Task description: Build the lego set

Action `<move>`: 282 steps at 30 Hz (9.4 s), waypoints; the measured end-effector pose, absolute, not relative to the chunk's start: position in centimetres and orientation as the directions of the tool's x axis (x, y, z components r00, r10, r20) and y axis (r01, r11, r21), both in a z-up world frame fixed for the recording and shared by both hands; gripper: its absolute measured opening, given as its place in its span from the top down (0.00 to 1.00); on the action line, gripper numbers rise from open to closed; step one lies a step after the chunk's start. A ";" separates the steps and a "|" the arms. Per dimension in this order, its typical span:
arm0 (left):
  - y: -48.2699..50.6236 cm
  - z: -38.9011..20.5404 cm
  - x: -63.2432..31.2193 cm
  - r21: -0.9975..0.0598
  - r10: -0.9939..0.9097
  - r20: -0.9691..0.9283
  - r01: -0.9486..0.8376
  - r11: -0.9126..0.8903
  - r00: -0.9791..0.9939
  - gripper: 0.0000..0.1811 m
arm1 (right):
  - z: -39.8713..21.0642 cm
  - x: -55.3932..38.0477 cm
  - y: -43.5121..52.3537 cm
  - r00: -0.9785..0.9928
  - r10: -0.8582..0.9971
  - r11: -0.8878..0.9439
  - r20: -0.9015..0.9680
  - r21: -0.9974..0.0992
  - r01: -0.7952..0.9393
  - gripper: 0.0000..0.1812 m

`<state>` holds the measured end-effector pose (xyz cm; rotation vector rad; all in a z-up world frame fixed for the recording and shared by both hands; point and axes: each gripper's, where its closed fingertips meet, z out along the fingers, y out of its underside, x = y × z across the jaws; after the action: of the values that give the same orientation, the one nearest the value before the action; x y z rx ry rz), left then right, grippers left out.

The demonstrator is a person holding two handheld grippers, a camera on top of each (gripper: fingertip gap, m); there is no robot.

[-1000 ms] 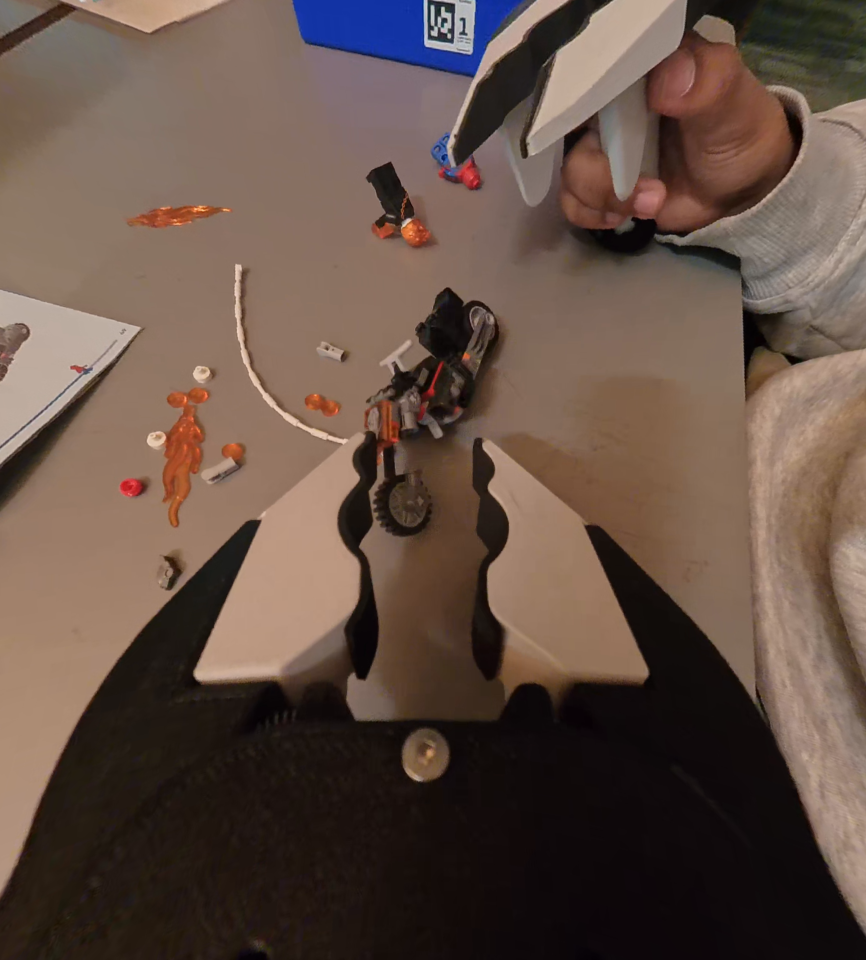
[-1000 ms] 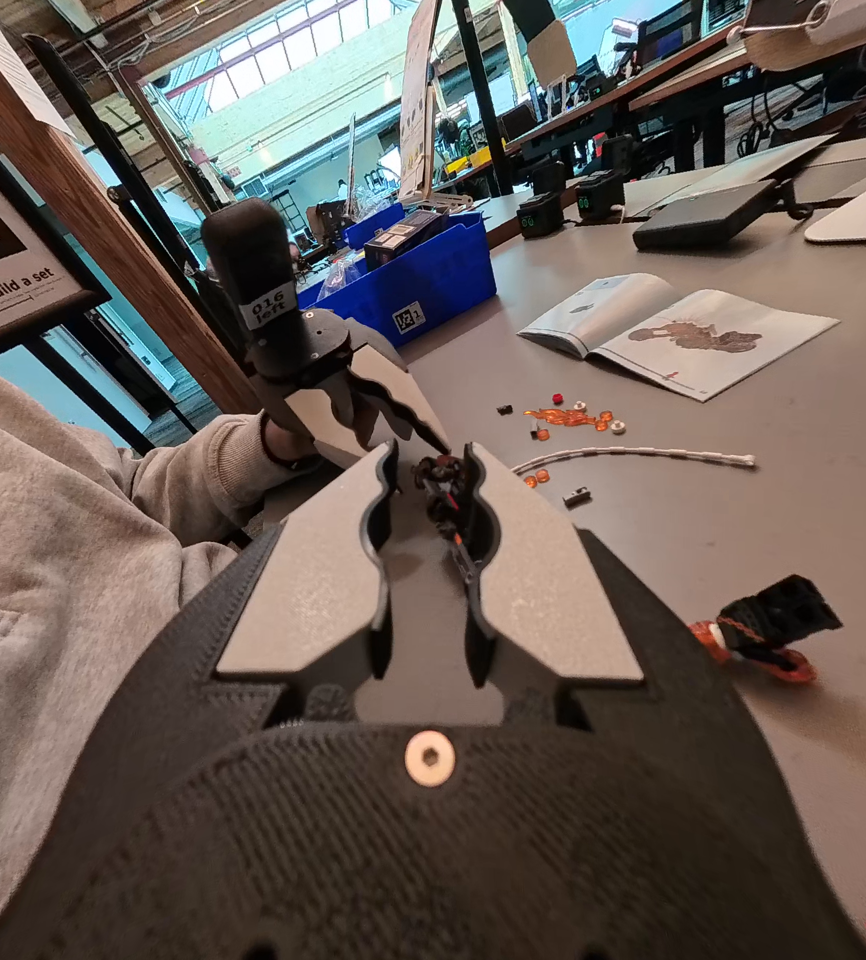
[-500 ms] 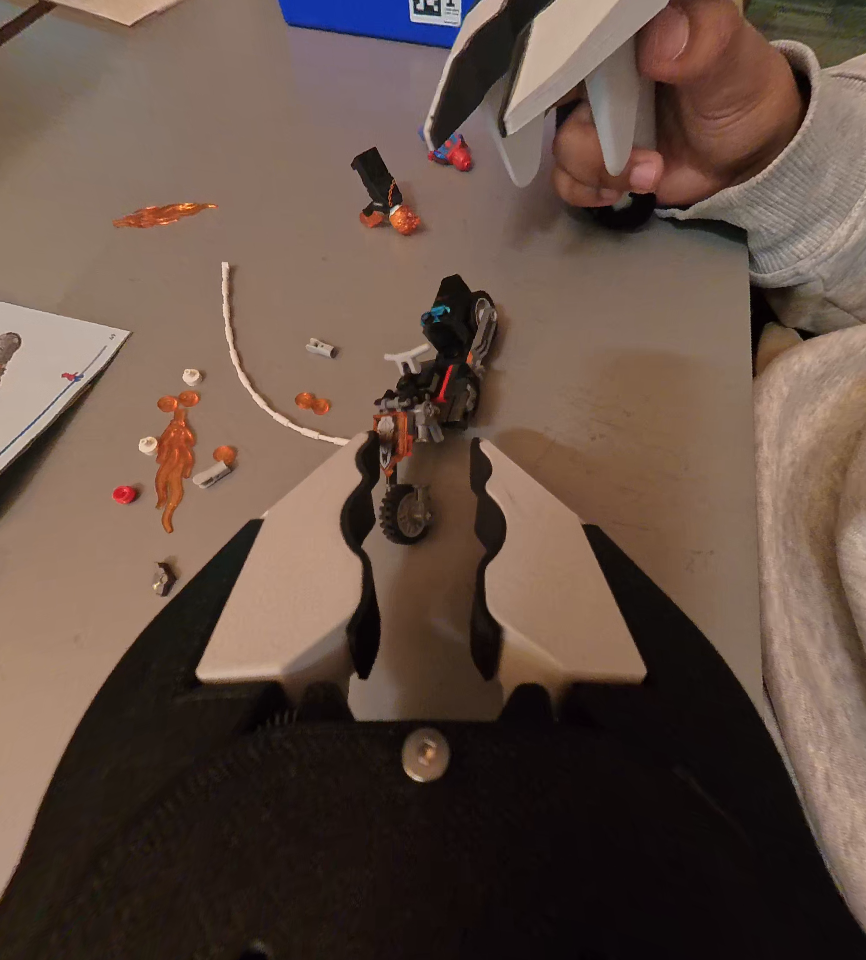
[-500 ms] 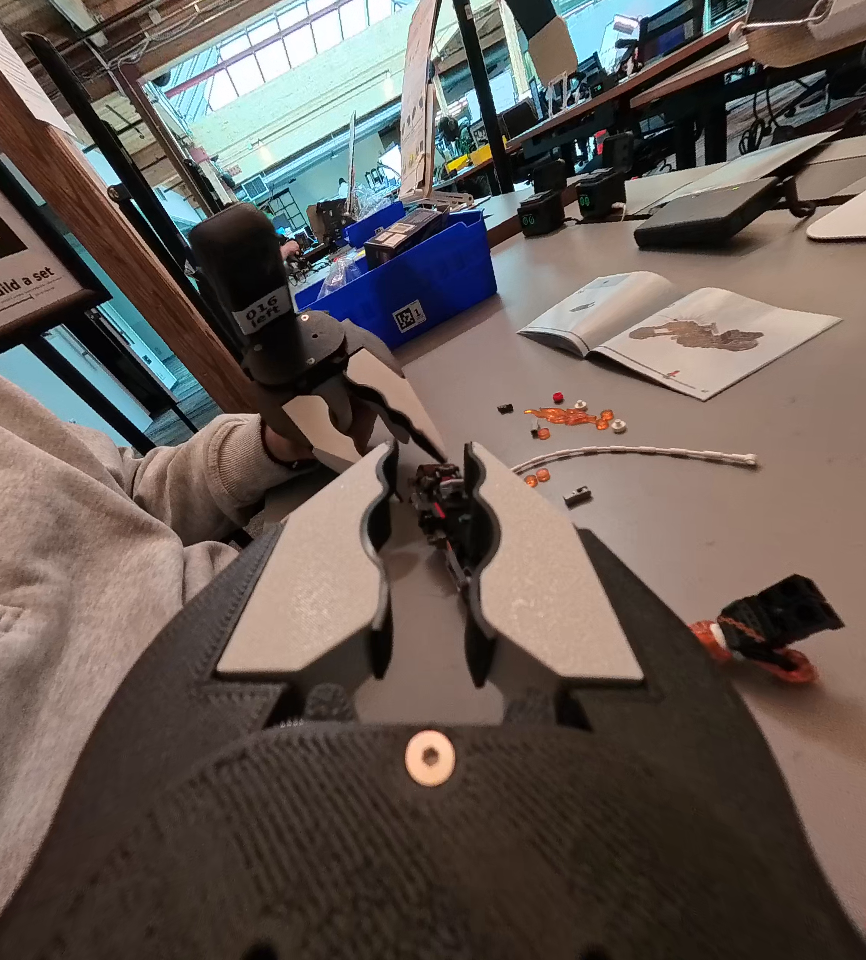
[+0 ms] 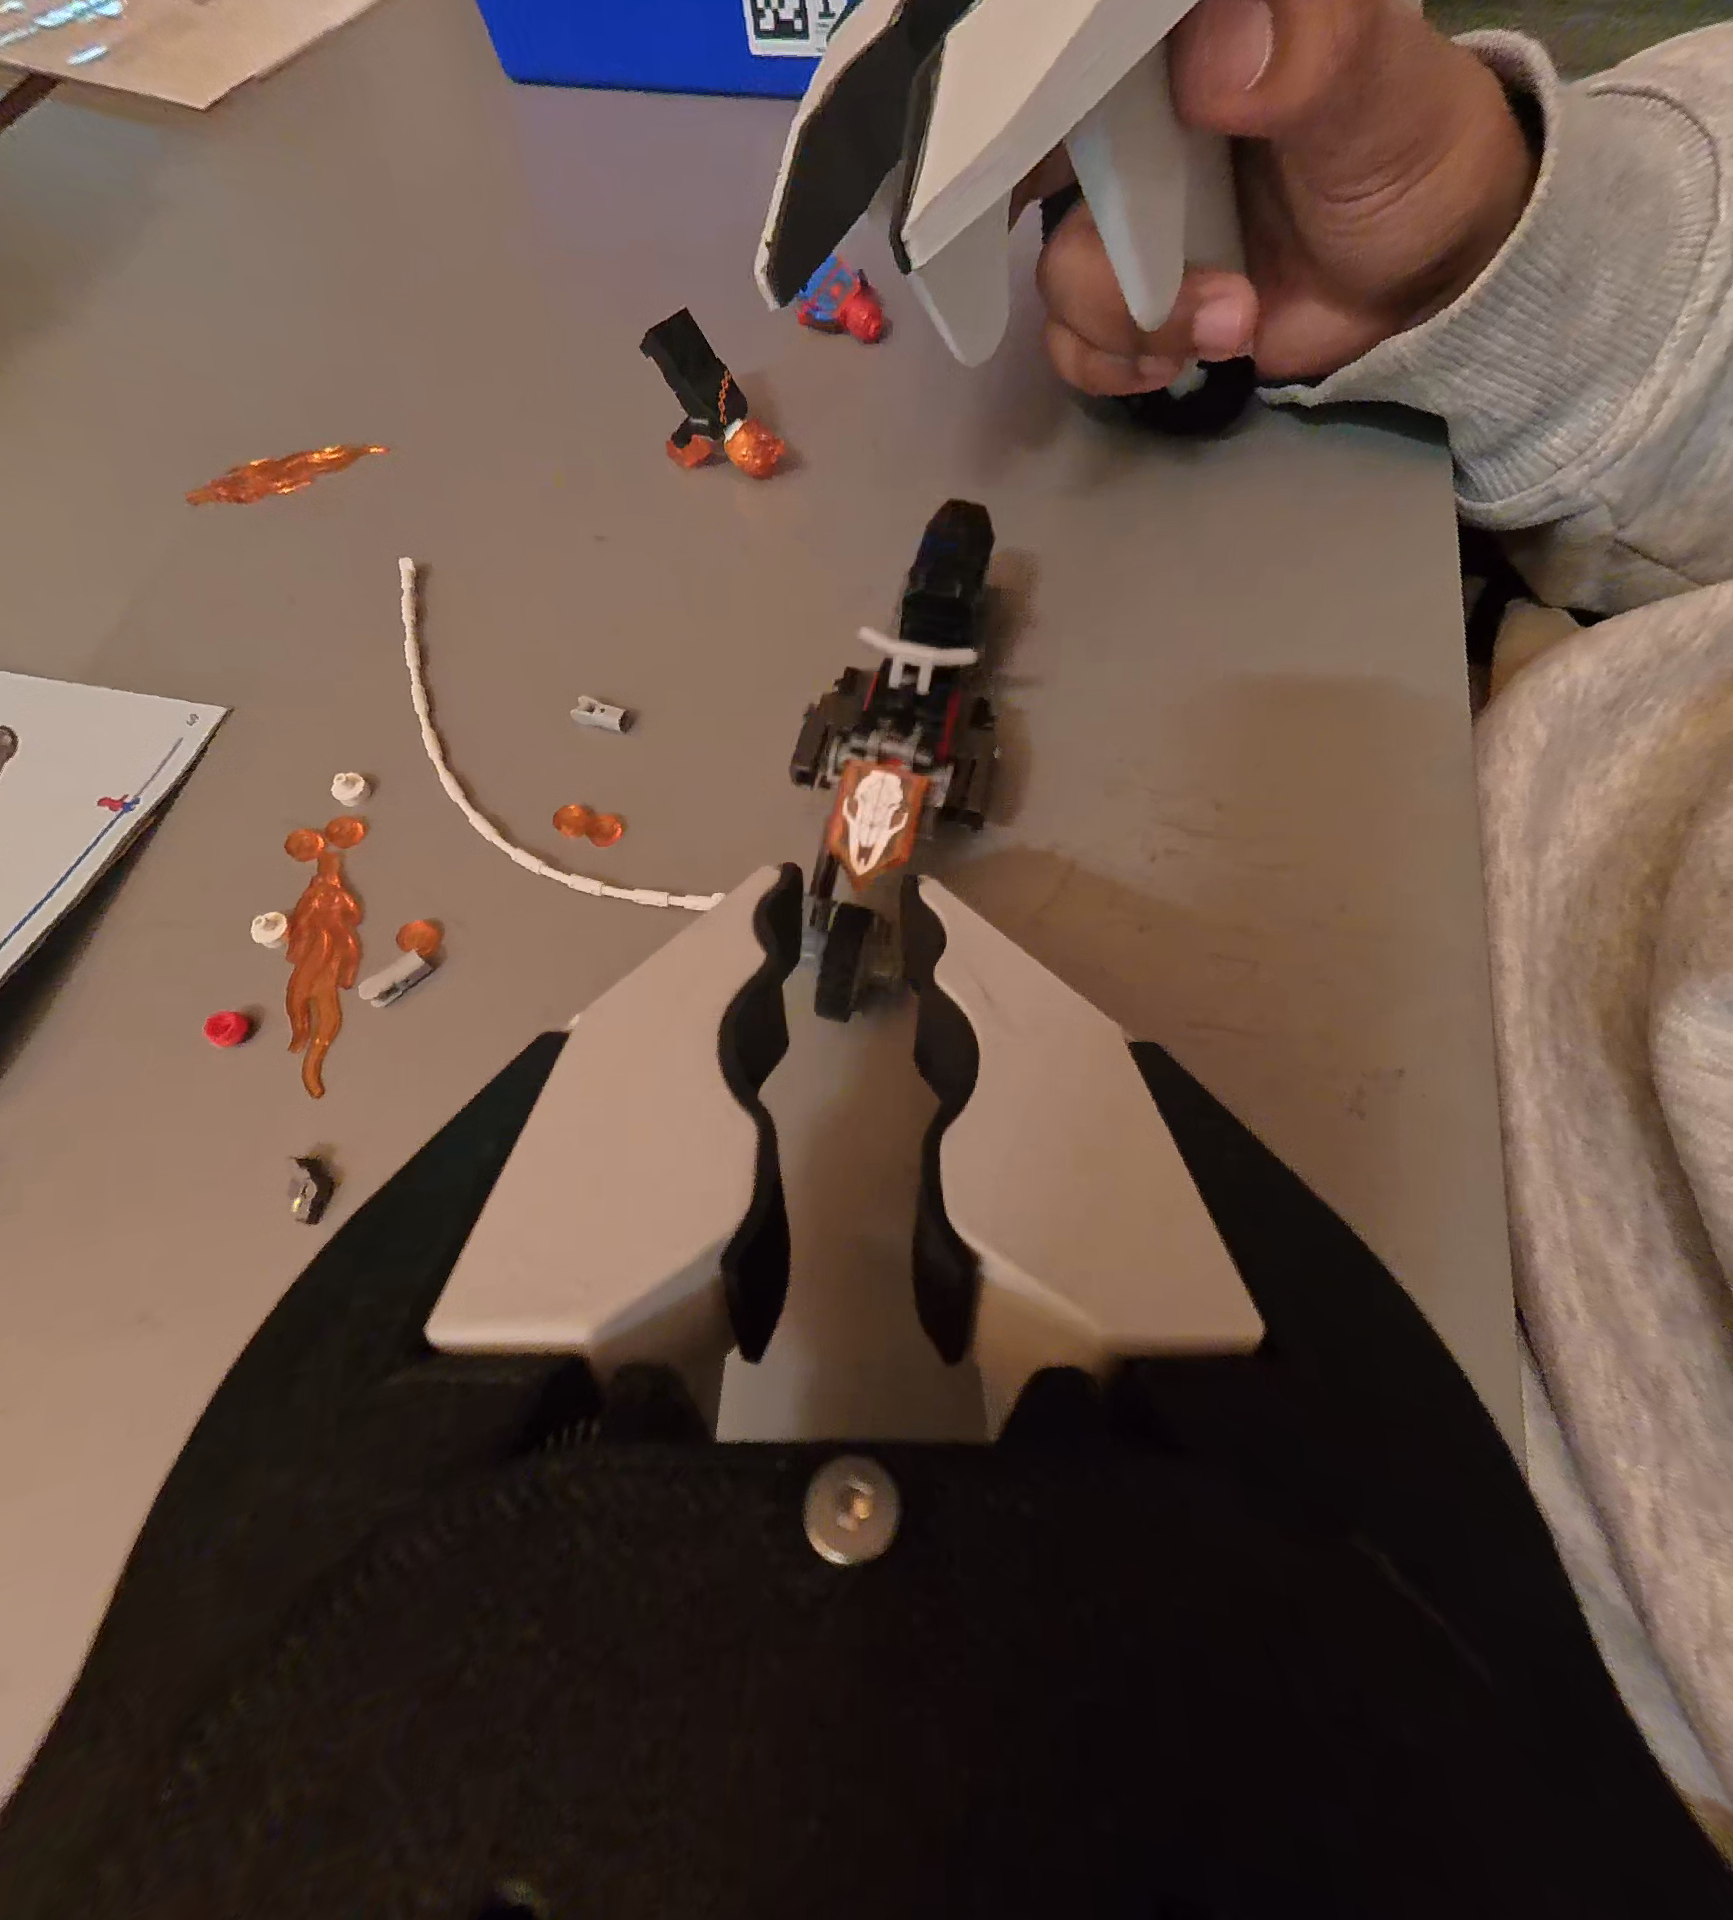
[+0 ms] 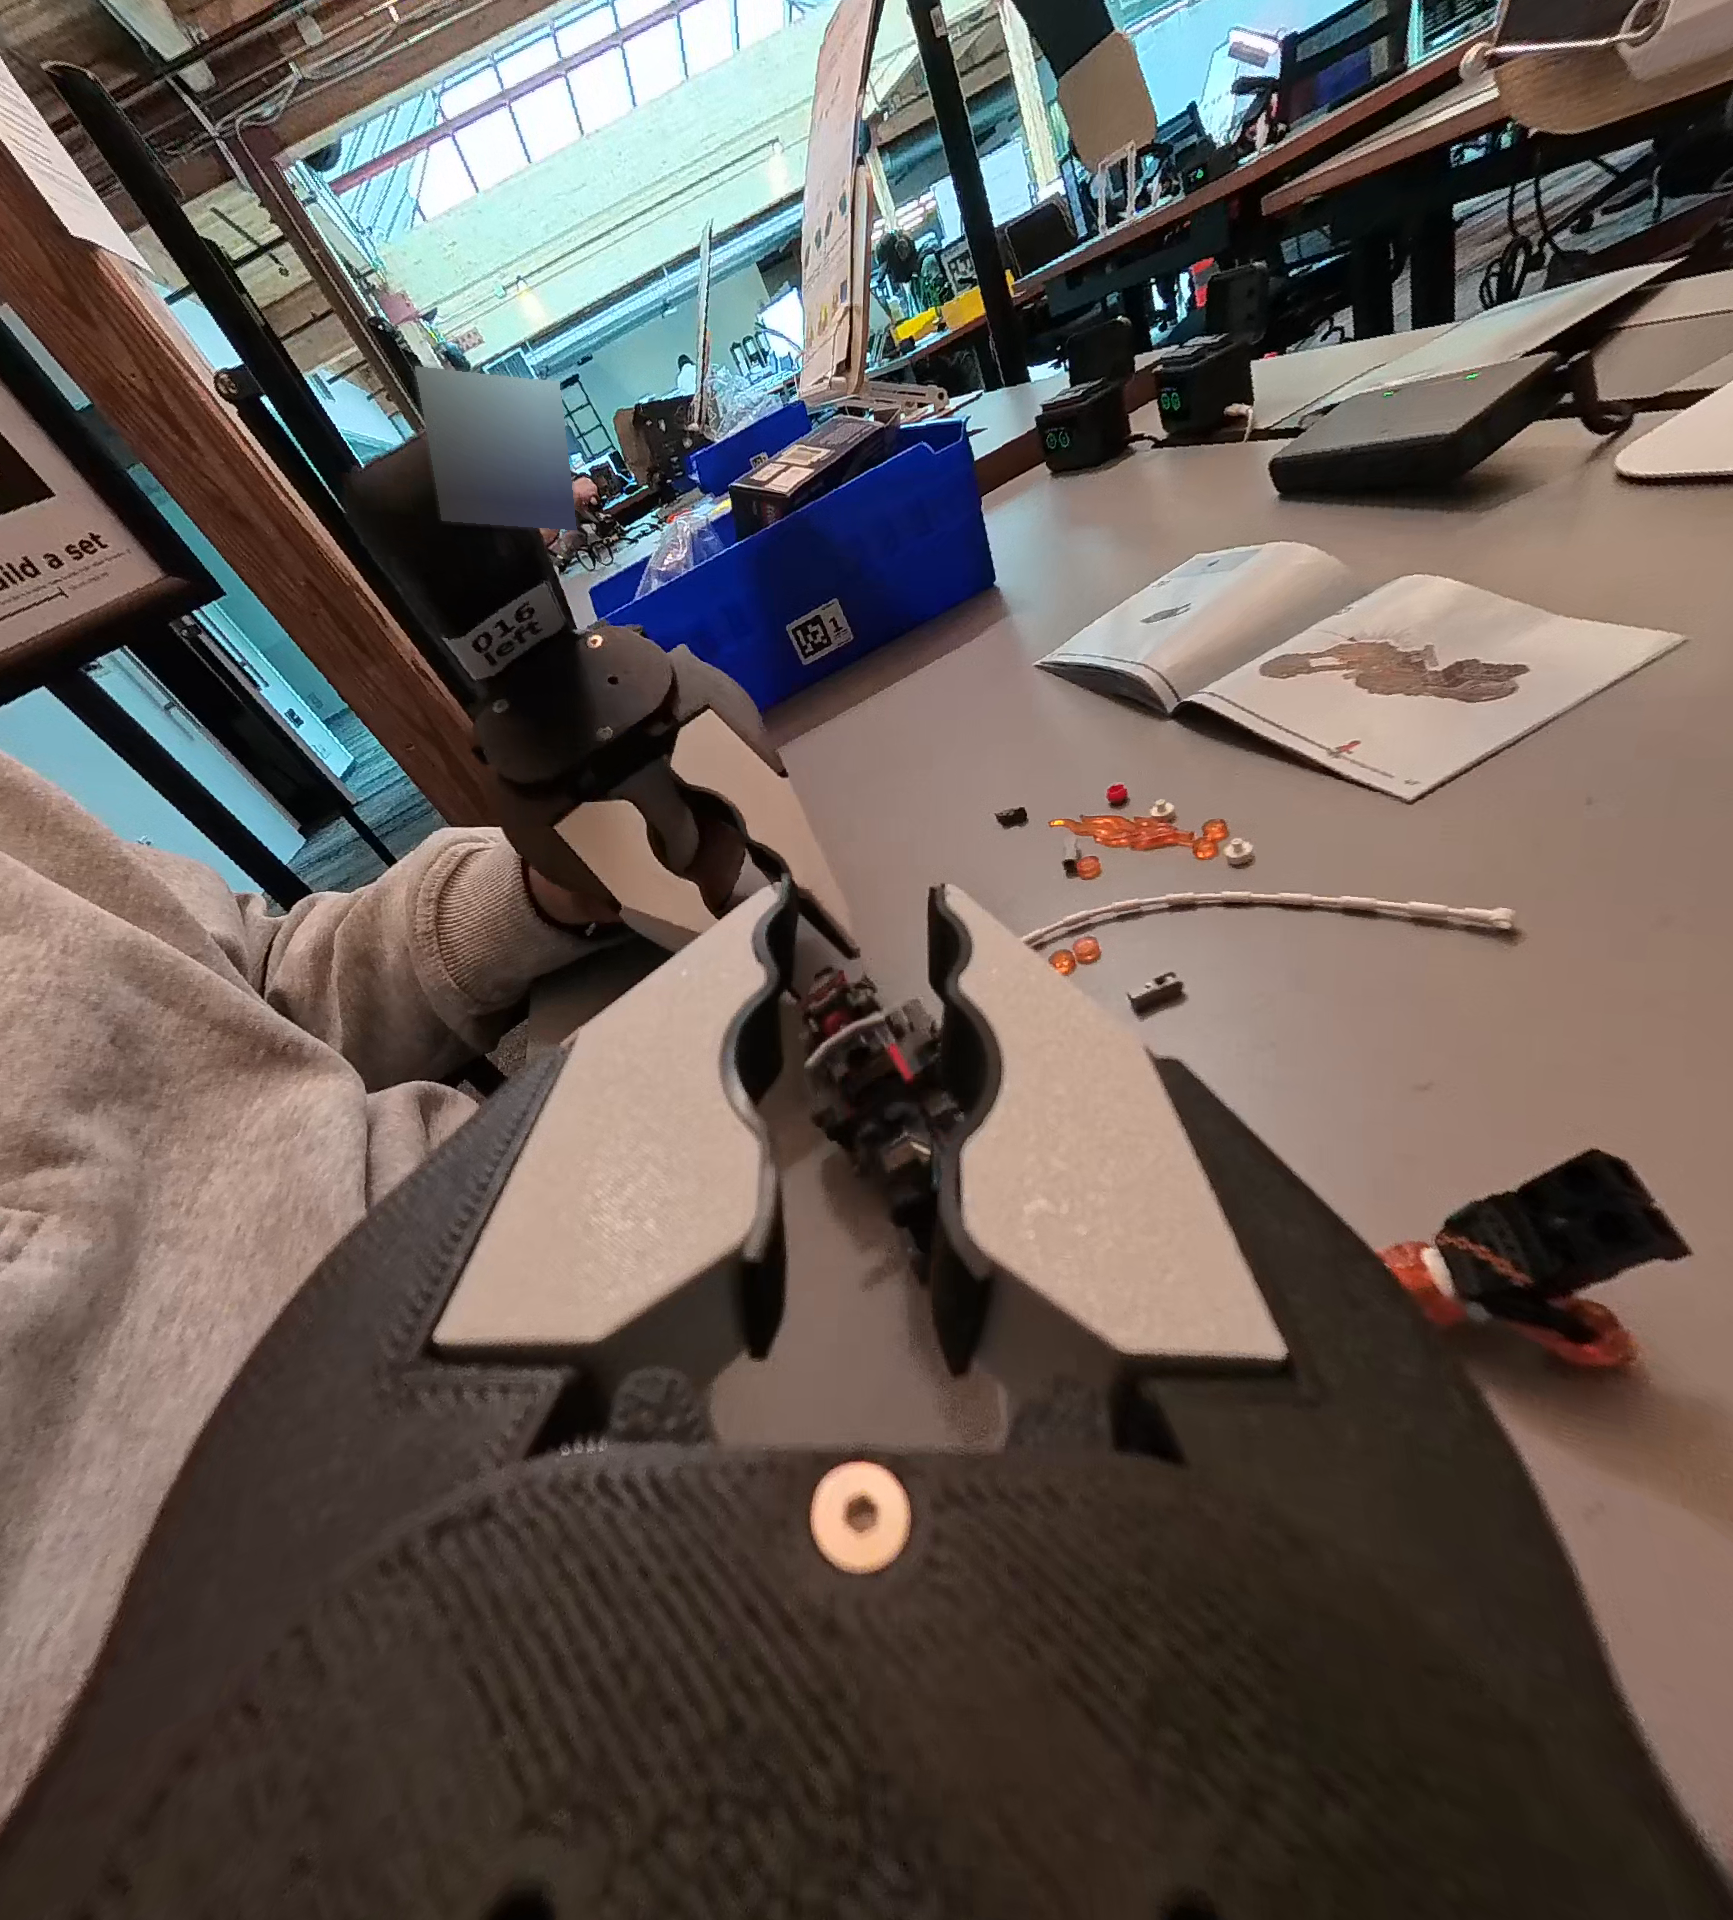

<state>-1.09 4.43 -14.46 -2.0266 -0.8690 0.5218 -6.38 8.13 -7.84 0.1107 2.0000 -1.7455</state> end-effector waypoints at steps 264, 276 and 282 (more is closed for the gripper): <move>-13.1 -12.5 -15.2 -0.840 0.946 0.301 0.502 0.205 0.117 1.00 | -11.9 -14.6 -8.4 -0.973 0.058 0.498 -0.222 -0.839 0.221 0.90; -18.9 -12.5 -13.8 -0.793 0.902 0.430 0.467 0.392 -0.027 0.99 | -17.1 -15.9 -7.2 -0.993 0.112 0.732 0.043 -0.680 0.053 1.00; -20.9 -9.5 -13.5 -0.876 0.926 0.371 0.307 0.373 -0.066 0.79 | -17.1 -16.2 -6.9 -0.992 0.110 0.737 0.063 -0.674 0.038 1.00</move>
<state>-13.50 -20.88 -9.49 -1.1283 -1.5986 0.7497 -16.16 -6.95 -17.10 0.1290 3.0197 -1.1687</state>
